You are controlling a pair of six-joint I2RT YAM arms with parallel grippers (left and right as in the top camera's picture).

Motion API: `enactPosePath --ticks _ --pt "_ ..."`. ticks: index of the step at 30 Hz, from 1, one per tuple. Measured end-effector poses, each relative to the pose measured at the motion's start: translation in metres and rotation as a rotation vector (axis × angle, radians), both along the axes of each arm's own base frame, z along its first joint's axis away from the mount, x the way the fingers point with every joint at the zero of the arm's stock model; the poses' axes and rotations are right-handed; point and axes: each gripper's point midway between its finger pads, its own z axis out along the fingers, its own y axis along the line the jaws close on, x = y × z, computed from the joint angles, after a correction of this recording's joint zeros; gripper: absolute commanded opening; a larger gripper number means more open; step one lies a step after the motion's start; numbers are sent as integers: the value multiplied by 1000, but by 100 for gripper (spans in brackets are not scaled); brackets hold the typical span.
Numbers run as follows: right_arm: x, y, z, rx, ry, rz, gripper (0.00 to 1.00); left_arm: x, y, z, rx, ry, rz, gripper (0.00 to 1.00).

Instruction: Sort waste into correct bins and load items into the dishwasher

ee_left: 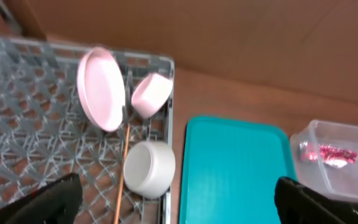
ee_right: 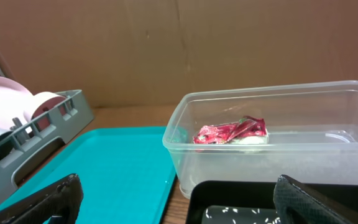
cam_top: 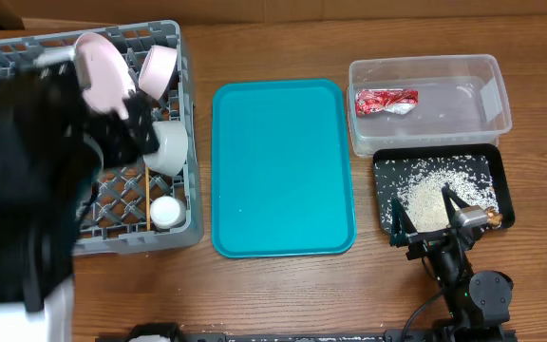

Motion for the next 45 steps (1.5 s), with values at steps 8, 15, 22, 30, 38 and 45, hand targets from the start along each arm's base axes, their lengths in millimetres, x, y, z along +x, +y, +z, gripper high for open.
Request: enactPosePath --ticks 8,15,22,30,38,45 --pt "0 0 0 0 0 0 100 -35 -1 -38 46 -229 -20 100" --pt "0 0 0 1 -1 0 100 -40 -7 -105 57 -386 -56 100" --pt "0 0 0 0 -1 0 100 -40 -17 -167 71 -507 -111 100" --pt "0 0 0 1 -1 0 100 -42 -21 -203 84 -600 -140 100" --pt "0 0 0 1 -1 0 100 -43 -21 -235 123 -517 -157 100" --pt "0 0 0 0 -1 0 100 -43 -22 -240 133 -500 -163 100"
